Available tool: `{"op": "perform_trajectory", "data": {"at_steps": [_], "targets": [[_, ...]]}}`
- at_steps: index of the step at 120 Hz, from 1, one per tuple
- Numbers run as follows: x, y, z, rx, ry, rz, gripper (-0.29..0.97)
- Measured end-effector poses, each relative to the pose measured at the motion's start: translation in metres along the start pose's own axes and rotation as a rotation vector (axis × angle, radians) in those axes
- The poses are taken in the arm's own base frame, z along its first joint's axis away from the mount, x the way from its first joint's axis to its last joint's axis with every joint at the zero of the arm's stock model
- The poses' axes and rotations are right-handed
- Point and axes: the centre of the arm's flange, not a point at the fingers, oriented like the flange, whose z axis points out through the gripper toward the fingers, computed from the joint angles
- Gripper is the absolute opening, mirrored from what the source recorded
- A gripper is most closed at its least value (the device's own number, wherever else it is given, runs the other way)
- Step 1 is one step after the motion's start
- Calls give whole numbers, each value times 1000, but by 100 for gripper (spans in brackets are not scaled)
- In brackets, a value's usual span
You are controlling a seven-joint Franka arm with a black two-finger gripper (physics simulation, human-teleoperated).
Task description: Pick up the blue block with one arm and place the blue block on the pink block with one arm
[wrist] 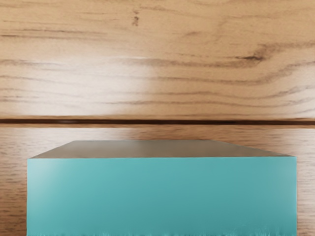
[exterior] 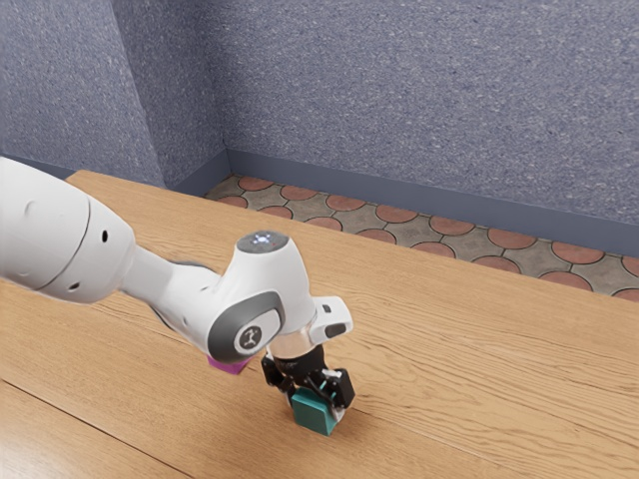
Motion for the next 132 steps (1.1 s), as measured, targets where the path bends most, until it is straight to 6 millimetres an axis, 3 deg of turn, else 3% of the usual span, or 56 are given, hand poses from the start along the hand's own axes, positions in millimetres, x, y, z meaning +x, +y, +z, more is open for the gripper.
{"op": "perform_trajectory", "data": {"at_steps": [28,44,65,82,100,118,132], "targets": [[-1,2,-1,3,3,8,41],[0,3,-5,6,12,11,37],[4,-2,-42,2,80,9,37],[2,-55,-94,14,137,-84,38],[-4,-123,-115,48,134,-205,38],[-11,-150,-132,84,140,-233,38],[-6,-178,-127,99,112,-265,39]]}}
